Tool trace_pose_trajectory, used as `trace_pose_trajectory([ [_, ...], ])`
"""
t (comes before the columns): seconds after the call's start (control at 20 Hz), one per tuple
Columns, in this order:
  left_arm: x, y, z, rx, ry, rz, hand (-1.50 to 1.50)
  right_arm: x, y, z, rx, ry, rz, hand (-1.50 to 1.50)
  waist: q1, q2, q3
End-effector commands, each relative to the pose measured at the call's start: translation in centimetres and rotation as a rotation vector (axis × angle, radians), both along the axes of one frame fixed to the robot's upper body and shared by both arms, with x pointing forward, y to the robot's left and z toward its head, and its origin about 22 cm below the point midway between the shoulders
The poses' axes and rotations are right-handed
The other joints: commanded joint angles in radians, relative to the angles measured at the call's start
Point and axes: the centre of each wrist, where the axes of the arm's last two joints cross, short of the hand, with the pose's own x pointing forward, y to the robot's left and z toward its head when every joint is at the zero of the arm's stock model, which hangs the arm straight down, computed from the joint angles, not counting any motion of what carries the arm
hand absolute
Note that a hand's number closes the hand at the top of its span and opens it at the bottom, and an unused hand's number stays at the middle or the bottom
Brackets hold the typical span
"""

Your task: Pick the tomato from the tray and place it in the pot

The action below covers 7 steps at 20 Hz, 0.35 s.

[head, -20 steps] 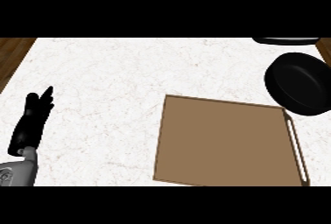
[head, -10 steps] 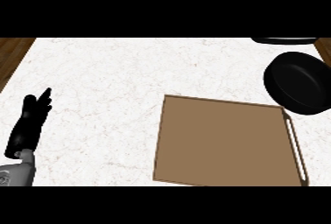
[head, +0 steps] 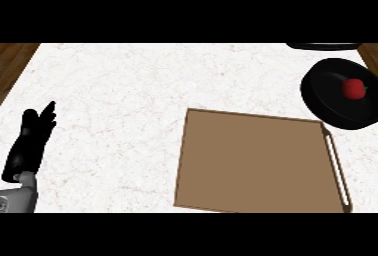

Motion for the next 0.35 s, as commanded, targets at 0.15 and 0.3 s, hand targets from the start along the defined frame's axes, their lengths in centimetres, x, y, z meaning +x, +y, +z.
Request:
trace_pose_trajectory([
  [0.15, -1.0, 0.6, 0.2, 0.007, -0.003, -0.017, 0.0, -2.4, -4.8, 0.9, 0.179, -0.213, -0.172, -1.5, 0.002, -0.002, 0.001],
  [0.3, 0.0, 0.0, -0.6, 0.013, -0.006, -0.005, 0.0, -4.0, -7.3, 1.5, 0.225, -0.256, -0.212, -1.5, -0.005, 0.001, 0.0],
])
